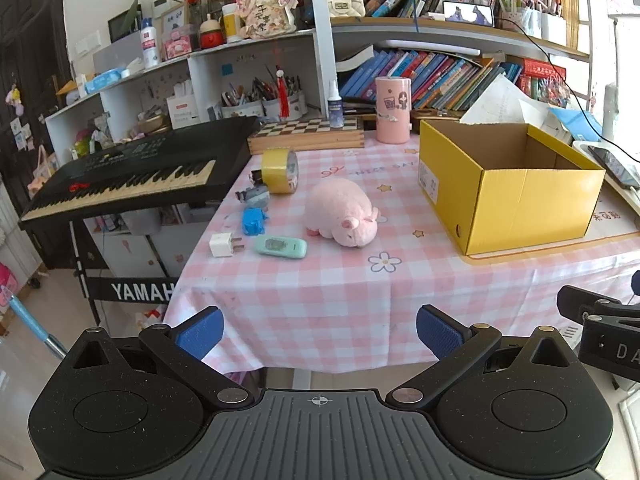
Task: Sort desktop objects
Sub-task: 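Move the left tool toward the mint-green device while the right tool approaches the pink plush pig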
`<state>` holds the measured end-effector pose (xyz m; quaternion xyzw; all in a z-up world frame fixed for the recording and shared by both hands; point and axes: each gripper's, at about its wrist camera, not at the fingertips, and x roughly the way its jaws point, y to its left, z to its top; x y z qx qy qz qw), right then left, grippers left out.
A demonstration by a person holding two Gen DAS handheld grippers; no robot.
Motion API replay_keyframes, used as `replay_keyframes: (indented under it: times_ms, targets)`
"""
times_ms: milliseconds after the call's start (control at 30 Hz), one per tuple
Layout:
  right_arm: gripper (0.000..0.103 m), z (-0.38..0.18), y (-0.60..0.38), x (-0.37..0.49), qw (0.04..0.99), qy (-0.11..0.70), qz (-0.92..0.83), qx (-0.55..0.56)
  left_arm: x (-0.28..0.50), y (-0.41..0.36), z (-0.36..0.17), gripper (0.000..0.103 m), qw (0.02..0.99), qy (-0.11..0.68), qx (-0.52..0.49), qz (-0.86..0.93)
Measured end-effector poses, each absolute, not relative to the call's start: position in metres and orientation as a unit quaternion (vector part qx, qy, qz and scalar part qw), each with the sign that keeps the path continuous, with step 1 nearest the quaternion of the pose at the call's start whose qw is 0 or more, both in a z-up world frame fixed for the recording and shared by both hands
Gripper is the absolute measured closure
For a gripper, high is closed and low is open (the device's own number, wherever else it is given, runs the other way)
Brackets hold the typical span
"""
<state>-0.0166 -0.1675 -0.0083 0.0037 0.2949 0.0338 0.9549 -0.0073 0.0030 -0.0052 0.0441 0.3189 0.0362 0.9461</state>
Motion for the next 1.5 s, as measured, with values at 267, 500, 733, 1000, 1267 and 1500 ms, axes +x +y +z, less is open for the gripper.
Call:
replay_keyframes:
  times_ms: [267,500,733,1000,1267,1500]
  targets:
    - [0.023,-0.010,-0.156,-0.015,0.953,0.300,0.046,0.000,-0.011,0.016,-0.006,0.000,0.945,0.323,0.036,0.048]
    - [0.024,-0.010,-0.146,-0.013,0.951,0.303,0.058,-0.005,-0.012,0.023,-0.006,0.000,0.945,0.322,0.037,0.052]
    - [0.024,-0.011,-0.135,-0.008,0.951,0.303,0.066,-0.010,-0.011,0.033,-0.006,0.000,0.945,0.320,0.034,0.062]
    - [0.024,-0.012,-0.126,-0.006,0.949,0.307,0.076,-0.015,-0.009,0.042,-0.009,0.000,0.942,0.326,0.031,0.066]
    - [0.024,-0.012,-0.122,-0.003,0.950,0.303,0.075,-0.016,-0.007,0.045,-0.010,0.000,0.943,0.325,0.032,0.066]
    - [0.030,-0.012,-0.116,-0.001,0.949,0.304,0.087,-0.015,-0.005,0.049,-0.010,0.000,0.944,0.322,0.034,0.065]
